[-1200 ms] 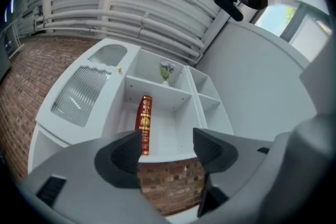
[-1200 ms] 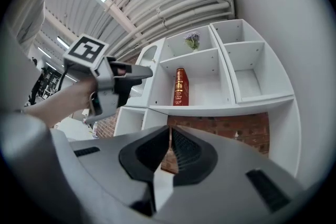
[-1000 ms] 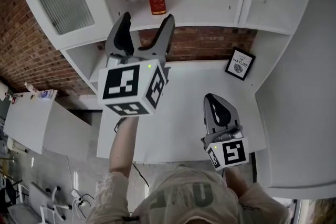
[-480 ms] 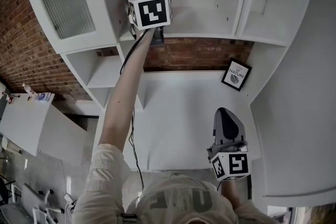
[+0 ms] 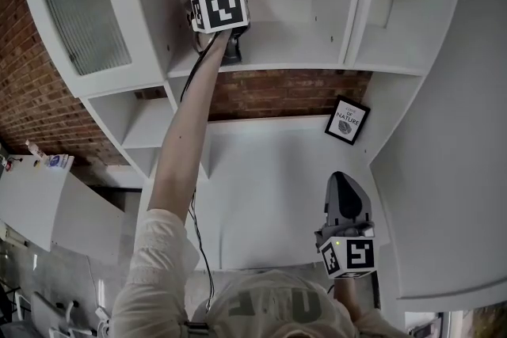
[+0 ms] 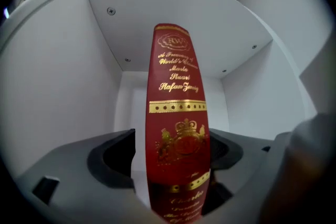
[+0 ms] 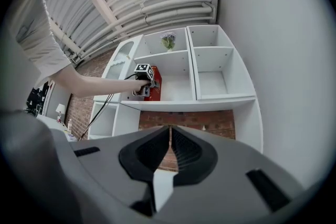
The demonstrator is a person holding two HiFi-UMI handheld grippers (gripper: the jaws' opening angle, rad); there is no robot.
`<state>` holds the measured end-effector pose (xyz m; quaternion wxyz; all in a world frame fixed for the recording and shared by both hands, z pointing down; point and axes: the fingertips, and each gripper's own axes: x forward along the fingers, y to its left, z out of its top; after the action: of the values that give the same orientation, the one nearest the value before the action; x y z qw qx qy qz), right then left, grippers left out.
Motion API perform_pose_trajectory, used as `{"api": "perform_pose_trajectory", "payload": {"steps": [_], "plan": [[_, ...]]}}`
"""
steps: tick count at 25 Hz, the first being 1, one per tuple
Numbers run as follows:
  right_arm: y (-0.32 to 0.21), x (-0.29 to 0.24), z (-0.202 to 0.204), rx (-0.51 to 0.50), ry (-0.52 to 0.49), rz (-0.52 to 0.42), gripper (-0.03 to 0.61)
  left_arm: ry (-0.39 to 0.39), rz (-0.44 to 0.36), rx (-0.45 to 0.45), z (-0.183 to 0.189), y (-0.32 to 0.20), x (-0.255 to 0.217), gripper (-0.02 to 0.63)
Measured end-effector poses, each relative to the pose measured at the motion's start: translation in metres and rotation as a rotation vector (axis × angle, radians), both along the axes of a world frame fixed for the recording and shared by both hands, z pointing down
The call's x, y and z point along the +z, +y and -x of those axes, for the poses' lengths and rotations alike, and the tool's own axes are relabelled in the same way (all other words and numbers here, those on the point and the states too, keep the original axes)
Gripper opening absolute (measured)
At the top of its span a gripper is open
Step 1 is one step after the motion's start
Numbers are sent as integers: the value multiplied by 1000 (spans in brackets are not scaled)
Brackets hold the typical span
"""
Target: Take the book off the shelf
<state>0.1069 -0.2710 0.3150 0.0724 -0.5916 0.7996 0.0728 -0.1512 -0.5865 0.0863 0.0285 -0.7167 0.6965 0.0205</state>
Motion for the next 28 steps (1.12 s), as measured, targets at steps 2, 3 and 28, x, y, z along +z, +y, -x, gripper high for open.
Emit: {"api": "perform_pose_trajectory", "payload": {"steps": [2, 3, 28], "plan": [[-2, 0, -1, 5, 0, 0, 23, 17, 11, 5, 1, -8, 2, 377], [-3, 1, -1, 6, 1, 1, 23, 18, 14, 8, 2, -11, 3, 377], [-3, -4, 2, -4, 17, -5, 23, -9, -7, -34, 6, 10, 2, 265]]}}
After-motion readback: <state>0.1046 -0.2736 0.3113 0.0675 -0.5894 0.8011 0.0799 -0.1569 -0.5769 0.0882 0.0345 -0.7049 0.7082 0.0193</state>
